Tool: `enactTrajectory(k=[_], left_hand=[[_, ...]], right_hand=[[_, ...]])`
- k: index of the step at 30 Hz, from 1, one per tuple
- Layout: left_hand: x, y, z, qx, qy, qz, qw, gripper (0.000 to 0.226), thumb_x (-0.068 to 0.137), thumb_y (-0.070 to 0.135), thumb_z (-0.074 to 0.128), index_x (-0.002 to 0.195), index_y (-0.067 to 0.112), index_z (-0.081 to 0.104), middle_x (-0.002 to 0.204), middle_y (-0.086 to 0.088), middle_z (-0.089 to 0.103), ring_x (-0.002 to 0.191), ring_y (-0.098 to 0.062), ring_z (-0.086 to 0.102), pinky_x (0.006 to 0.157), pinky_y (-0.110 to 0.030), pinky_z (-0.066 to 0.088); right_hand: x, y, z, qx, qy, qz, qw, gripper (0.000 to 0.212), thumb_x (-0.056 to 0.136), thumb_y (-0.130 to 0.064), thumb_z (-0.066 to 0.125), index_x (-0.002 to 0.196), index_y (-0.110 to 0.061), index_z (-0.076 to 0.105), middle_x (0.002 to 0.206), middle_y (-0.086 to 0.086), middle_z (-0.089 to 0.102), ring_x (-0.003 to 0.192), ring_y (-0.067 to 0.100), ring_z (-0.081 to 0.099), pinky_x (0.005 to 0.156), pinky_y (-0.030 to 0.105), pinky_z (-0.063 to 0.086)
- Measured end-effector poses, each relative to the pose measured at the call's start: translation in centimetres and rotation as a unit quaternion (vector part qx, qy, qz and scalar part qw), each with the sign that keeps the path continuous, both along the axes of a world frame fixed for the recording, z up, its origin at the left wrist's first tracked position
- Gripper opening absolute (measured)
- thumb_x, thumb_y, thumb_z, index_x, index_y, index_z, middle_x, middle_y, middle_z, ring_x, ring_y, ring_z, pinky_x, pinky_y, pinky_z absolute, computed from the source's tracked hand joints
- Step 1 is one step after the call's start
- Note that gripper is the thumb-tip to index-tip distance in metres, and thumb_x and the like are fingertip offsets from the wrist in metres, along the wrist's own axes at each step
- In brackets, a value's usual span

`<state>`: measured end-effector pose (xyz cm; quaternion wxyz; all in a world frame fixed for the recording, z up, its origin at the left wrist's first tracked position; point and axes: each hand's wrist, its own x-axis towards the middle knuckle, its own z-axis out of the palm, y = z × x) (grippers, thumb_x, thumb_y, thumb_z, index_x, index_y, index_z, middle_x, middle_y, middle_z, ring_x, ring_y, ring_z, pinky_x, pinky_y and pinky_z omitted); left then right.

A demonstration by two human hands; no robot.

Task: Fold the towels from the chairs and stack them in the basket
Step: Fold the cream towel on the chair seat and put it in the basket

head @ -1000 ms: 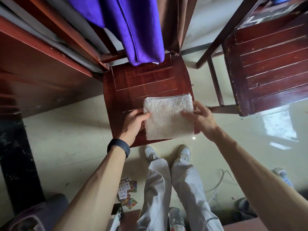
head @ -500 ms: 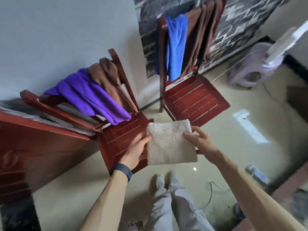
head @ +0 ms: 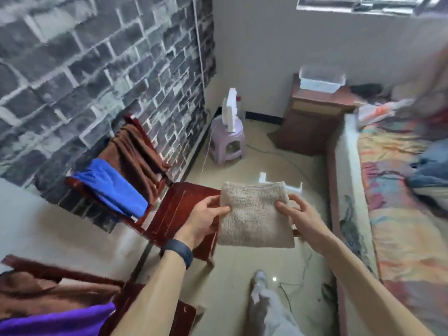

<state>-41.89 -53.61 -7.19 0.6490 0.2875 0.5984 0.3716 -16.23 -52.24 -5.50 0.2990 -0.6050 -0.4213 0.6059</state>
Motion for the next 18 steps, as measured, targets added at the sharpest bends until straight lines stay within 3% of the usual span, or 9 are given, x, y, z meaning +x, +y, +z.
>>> enactTrajectory(k=[4, 10, 13, 18], left_hand=[[5.4, 8.6, 1.0, 0.009, 0.0, -0.056, 0.998, 0.039, 0.089, 0.008, 0.067, 0.126, 0.017, 0.058, 0.113, -0.007, 0.072, 0.096, -0.024, 0.071, 0.072, -0.037, 0.056], [12.1, 21.6, 2.1, 0.018, 0.0, -0.101, 0.995, 0.036, 0.088, 0.006, 0.069, 0.122, 0.016, 0.061, 0.116, -0.009, 0.071, 0.091, -0.023, 0.069, 0.065, -0.034, 0.056], [14.7, 27.8, 2.7, 0.024, 0.001, -0.109, 0.994, 0.037, 0.088, 0.005, 0.068, 0.124, 0.015, 0.061, 0.116, -0.008, 0.071, 0.093, -0.023, 0.069, 0.07, -0.036, 0.057], [18.0, 36.9, 3.5, 0.03, 0.003, -0.113, 0.993, 0.036, 0.089, 0.006, 0.068, 0.123, 0.014, 0.061, 0.108, -0.004, 0.072, 0.087, -0.019, 0.07, 0.069, -0.032, 0.056]], right_hand=[[5.1, 4.4, 1.0, 0.029, 0.011, -0.076, 0.997, 0.022, 0.093, -0.033, 0.069, 0.114, -0.031, 0.063, 0.099, 0.001, 0.073, 0.088, 0.017, 0.072, 0.051, 0.026, 0.055], [11.6, 14.7, 1.3, 0.05, 0.021, -0.13, 0.99, 0.025, 0.091, -0.032, 0.071, 0.114, -0.028, 0.065, 0.095, 0.002, 0.076, 0.078, 0.005, 0.071, 0.051, 0.025, 0.053], [14.0, 20.4, 1.6, 0.053, 0.031, -0.14, 0.988, 0.023, 0.091, -0.032, 0.071, 0.113, -0.029, 0.064, 0.095, 0.0, 0.075, 0.074, -0.002, 0.07, 0.047, 0.02, 0.05], [17.3, 29.4, 1.8, 0.052, 0.043, -0.155, 0.986, 0.023, 0.092, -0.03, 0.071, 0.114, -0.028, 0.065, 0.097, 0.002, 0.075, 0.078, 0.006, 0.072, 0.048, 0.023, 0.051]])
